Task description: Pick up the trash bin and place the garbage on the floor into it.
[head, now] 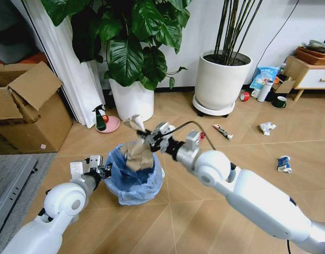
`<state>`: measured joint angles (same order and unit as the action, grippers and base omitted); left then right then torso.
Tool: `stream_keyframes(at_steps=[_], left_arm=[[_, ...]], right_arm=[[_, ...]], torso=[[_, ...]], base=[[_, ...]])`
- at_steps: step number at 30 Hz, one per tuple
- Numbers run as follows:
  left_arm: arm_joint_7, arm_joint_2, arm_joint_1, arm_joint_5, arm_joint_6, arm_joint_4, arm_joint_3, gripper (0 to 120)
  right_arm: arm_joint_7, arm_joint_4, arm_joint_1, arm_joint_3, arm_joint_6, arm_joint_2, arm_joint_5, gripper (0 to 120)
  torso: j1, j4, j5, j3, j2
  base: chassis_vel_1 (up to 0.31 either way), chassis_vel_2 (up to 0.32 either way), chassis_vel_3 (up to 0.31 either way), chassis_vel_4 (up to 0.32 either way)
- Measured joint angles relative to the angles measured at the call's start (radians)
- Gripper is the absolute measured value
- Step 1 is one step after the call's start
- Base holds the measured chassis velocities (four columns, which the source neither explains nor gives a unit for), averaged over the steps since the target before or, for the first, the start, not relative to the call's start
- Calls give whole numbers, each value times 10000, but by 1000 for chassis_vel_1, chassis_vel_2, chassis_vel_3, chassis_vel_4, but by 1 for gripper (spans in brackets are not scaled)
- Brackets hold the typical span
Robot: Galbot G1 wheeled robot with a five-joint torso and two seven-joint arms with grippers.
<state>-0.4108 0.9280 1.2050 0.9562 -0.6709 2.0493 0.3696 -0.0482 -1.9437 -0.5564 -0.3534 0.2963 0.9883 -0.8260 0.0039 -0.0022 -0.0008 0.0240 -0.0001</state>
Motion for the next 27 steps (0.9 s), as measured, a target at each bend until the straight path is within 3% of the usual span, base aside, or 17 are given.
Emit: stream_keyframes(at_steps=[20, 27], left_arm=[[-6, 136, -71, -75, 37, 60, 191, 0], [-6, 176, -50, -101, 45, 46, 341, 0]], right_arm=[[21, 225, 315, -352, -1, 79, -23, 97], [-10, 172, 337, -232, -11, 65, -23, 100]], torso=[[0, -1, 0, 0, 1], [0, -1, 0, -1, 1]], base=[[0, 0, 0, 0], [0, 0, 0, 0]])
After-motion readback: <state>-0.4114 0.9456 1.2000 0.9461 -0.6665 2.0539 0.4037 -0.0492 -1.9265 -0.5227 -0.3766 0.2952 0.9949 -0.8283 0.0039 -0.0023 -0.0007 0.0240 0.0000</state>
